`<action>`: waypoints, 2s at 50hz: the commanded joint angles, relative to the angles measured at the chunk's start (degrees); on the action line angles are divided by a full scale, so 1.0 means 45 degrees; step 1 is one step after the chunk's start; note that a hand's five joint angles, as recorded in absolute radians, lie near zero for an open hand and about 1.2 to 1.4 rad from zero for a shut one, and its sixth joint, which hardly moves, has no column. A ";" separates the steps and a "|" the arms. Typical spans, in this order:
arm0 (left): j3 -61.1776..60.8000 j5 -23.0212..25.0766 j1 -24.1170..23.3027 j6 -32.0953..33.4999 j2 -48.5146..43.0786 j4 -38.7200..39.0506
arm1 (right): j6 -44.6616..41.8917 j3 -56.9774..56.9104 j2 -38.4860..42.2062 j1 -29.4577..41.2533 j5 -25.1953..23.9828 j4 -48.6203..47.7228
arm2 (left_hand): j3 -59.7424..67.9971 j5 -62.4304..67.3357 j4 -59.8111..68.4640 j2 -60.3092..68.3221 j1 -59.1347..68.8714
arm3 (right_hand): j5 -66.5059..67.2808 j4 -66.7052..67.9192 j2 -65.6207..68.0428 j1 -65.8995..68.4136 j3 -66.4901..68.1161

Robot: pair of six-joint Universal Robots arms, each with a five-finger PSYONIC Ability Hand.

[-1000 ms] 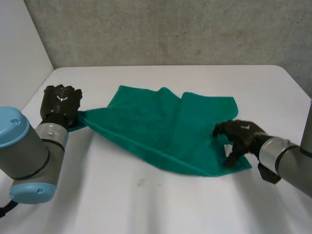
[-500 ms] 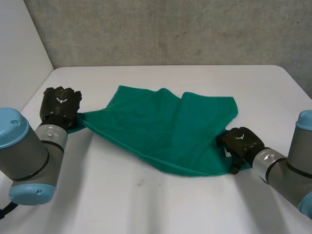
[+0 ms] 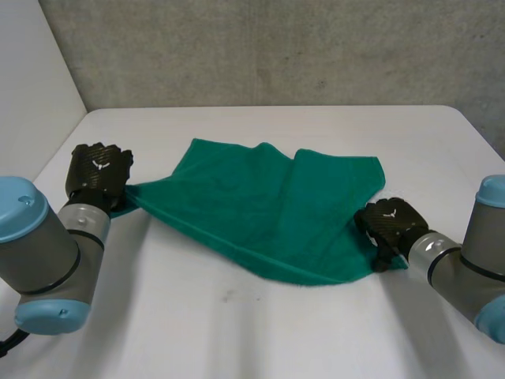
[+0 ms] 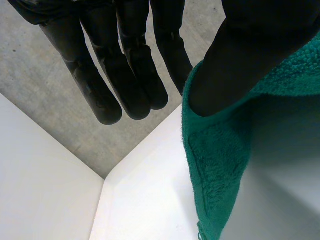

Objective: Fold the towel.

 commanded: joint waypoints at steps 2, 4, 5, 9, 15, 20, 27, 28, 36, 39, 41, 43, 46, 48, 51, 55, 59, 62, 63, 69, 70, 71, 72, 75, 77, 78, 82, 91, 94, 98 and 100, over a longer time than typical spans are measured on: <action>-0.0025 -0.0015 -0.0016 0.0000 0.0001 0.0000 | 0.0020 -0.0447 0.0357 0.0068 0.0024 -0.0025 | 0.2609 0.3301 0.2558 0.2540 0.3321 | 0.2969 0.1404 0.1394 0.2643 0.1375; -0.0025 -0.0015 -0.0016 0.0000 0.0001 0.0000 | 0.0039 -0.0526 0.0456 0.0068 0.0024 -0.0025 | 0.2609 0.3301 0.2558 0.2540 0.3321 | 0.3229 0.1664 0.1654 0.2903 0.1635; -0.0025 -0.0015 -0.0016 0.0000 0.0001 0.0000 | 0.0020 -0.0585 0.0476 0.0068 0.0024 -0.0025 | 0.2609 0.3301 0.2558 0.2540 0.3321 | 0.3453 0.1888 0.1878 0.3127 0.1859; -0.0025 -0.0015 -0.0016 0.0000 0.0001 -0.0019 | 0.0058 -0.0819 0.0574 0.0068 0.0082 -0.0064 | 0.2609 0.3301 0.2558 0.2540 0.3321 | 0.6736 0.5171 0.5161 0.6410 0.5142; -0.0045 -0.0034 -0.0016 0.0020 -0.0019 -0.0234 | 0.0253 -0.1385 0.0554 -0.0068 0.0569 -0.0025 | 0.2609 0.3301 0.2558 0.2540 0.3321 | 1.0843 0.9278 0.9268 1.0517 0.9249; -0.0259 0.0024 -0.0035 0.0117 -0.0097 -0.0722 | 0.0332 -0.1405 0.0262 -0.0147 0.1369 -0.0005 | 0.2609 0.3301 0.2558 0.2540 0.3321 | 1.0843 0.9278 0.9268 1.0517 0.9249; -0.0572 0.0102 -0.0133 0.0215 -0.0466 -0.1385 | 0.0273 -0.1210 -0.0540 -0.1142 0.1938 0.0054 | -0.4433 -0.3741 -0.4484 -0.4502 -0.3721 | 1.0843 0.9278 0.9268 1.0517 0.9249; -0.0553 0.0122 -0.0095 0.0215 -0.0661 -0.1464 | 0.0273 -0.1210 -0.0540 -0.1278 0.1957 0.0092 | -0.5228 -0.4536 -0.5279 -0.5297 -0.4516 | 1.0843 0.9278 0.9268 1.0517 0.9249; -0.0377 0.0937 0.0333 0.0196 -0.1092 -0.1562 | 0.0273 -0.0918 -0.0539 -0.1338 0.1860 0.0132 | -0.6842 -0.6150 -0.6893 -0.6912 -0.6130 | 1.0843 0.9278 0.9268 1.0517 0.9249; -0.0396 0.1351 0.0492 0.0196 -0.1112 -0.1582 | 0.0273 -0.0839 -0.0559 -0.1338 0.1762 0.0132 | -0.7029 -0.6337 -0.7080 -0.7099 -0.6317 | 1.0843 0.9278 0.9268 1.0517 0.9249; -0.0396 0.1527 0.0531 0.0195 -0.1132 -0.1582 | 0.0293 -0.0761 -0.0559 -0.1319 0.1567 0.0132 | -0.7253 -0.6561 -0.7304 -0.7322 -0.6541 | 1.0843 0.9278 0.9268 1.0517 0.9249; -0.0396 0.1626 0.0531 0.0176 -0.1171 -0.1582 | 0.0293 -0.0702 -0.0540 -0.1338 0.1314 0.0132 | -0.7367 -0.6674 -0.7417 -0.7436 -0.6654 | 1.0265 0.8699 0.8689 0.9938 0.8670; -0.0377 0.1645 0.0531 0.0176 -0.1307 -0.1582 | 0.0312 -0.0683 -0.0501 -0.1338 0.1176 0.0151 | -0.7404 -0.6712 -0.7455 -0.7473 -0.6692 | 0.8879 0.7314 0.7304 0.8553 0.7285; -0.0377 0.1665 0.0531 0.0176 -0.1444 -0.1582 | 0.0312 -0.0683 -0.0501 -0.1338 0.1137 0.0190 | -0.7404 -0.6712 -0.7455 -0.7473 -0.6692 | 0.7833 0.6268 0.6258 0.7507 0.6239; -0.0319 0.1665 0.0531 0.0196 -0.1639 -0.1582 | 0.0293 -0.0683 -0.0501 -0.1358 0.1098 0.0365 | -0.7404 -0.6712 -0.7455 -0.7473 -0.6692 | 0.6302 0.4737 0.4727 0.5976 0.4707; -0.0202 0.1665 0.0550 0.0215 -0.1873 -0.1562 | 0.0254 -0.0722 -0.0462 -0.1377 0.1039 0.0541 | -0.7293 -0.6600 -0.7343 -0.7362 -0.6580 | 0.5701 0.4136 0.4126 0.5375 0.4107; -0.0065 0.1626 0.0550 0.0215 -0.1991 -0.1582 | 0.0234 -0.0741 -0.0422 -0.1397 0.0981 0.0581 | -0.6846 -0.6154 -0.6897 -0.6915 -0.6134 | 0.5549 0.3984 0.3974 0.5223 0.3955; -0.0045 0.1606 0.0550 0.0215 -0.1991 -0.1562 | 0.0215 -0.0761 -0.0364 -0.1533 0.0942 0.0581 | -0.6284 -0.5592 -0.6335 -0.6354 -0.5572 | 0.5549 0.3984 0.3973 0.5223 0.3954; -0.0045 0.1606 0.0550 0.0196 -0.1991 -0.1562 | 0.0215 -0.0780 -0.0267 -0.1592 0.0922 0.0581 | -0.5986 -0.5294 -0.6037 -0.6056 -0.5274 | 0.5586 0.4021 0.4010 0.5260 0.3991; -0.0045 0.1587 0.0570 0.0196 -0.1991 -0.1582 | 0.0156 -0.0819 -0.0071 -0.1651 0.0649 0.0561 | -0.4714 -0.4021 -0.4765 -0.4783 -0.4002 | 0.6109 0.4544 0.4533 0.5783 0.4514; -0.0045 0.1587 0.0570 0.0196 -0.1991 -0.1582 | 0.0156 -0.0839 -0.0013 -0.1651 0.0610 0.0561 | -0.4527 -0.3835 -0.4578 -0.4597 -0.3815 | 0.6295 0.4729 0.4719 0.5968 0.4700; -0.0045 0.1587 0.0609 0.0196 -0.1972 -0.1582 | 0.0137 -0.0897 0.0123 -0.1651 0.0590 0.0561 | -0.4267 -0.3574 -0.4317 -0.4336 -0.3554 | 0.7148 0.5582 0.5572 0.6821 0.5553; -0.0064 0.1587 0.0609 0.0196 -0.1972 -0.1582 | 0.0137 -0.0936 0.0221 -0.1651 0.0590 0.0581 | -0.4190 -0.3498 -0.4241 -0.4259 -0.3478 | 0.7785 0.6220 0.6210 0.7459 0.6191; -0.0045 0.1587 0.0628 0.0196 -0.1972 -0.1582 | 0.0117 -0.1014 0.0397 -0.1651 0.0590 0.0600 | -0.4152 -0.3460 -0.4203 -0.4221 -0.3440 | 1.0831 0.9266 0.9256 1.0505 0.9237; -0.0045 0.1567 0.0628 0.0196 -0.1972 -0.1582 | 0.0117 -0.1015 0.0398 -0.1651 0.0571 0.0600 | -0.4152 -0.3460 -0.4203 -0.4221 -0.3440 | 1.0843 0.9278 0.9268 1.0517 0.9249; -0.0045 0.1567 0.0648 0.0196 -0.1953 -0.1582 | 0.0117 -0.0976 0.0398 -0.1651 0.0551 0.0581 | -0.4152 -0.3460 -0.4203 -0.4221 -0.3440 | 1.0843 0.9278 0.9268 1.0517 0.9249; -0.0045 0.1548 0.0707 0.0195 -0.1933 -0.1582 | 0.0117 -0.0780 0.0281 -0.1651 0.0259 0.0580 | -0.4226 -0.3534 -0.4277 -0.4295 -0.3514 | 1.0843 0.9278 0.9268 1.0517 0.9249; -0.0064 0.1528 0.0707 0.0176 -0.1874 -0.1582 | 0.0156 -0.0507 0.0242 -0.1709 0.0004 0.0620 | -0.4264 -0.3572 -0.4315 -0.4333 -0.3552 | 0.4581 0.3016 0.3005 0.4255 0.2986; -0.0084 0.1528 0.0707 0.0176 -0.1855 -0.1582 | 0.0175 -0.0429 0.0164 -0.1729 0.0062 0.0601 | -0.4301 -0.3609 -0.4352 -0.4370 -0.3589 | 0.3833 0.2268 0.2258 0.3507 0.2238; -0.0084 0.1528 0.0707 0.0176 -0.1835 -0.1582 | 0.0312 -0.0351 -0.0109 -0.1826 -0.0035 0.0581 | -0.4376 -0.3683 -0.4427 -0.4445 -0.3664 | 0.4498 0.2933 0.2922 0.4172 0.2903; -0.0065 0.1528 0.0707 0.0176 -0.1835 -0.1582 | 0.0312 -0.0331 -0.0110 -0.1846 -0.0074 0.0581 | -0.4376 -0.3684 -0.4427 -0.4445 -0.3664 | 0.5580 0.4015 0.4004 0.5254 0.3985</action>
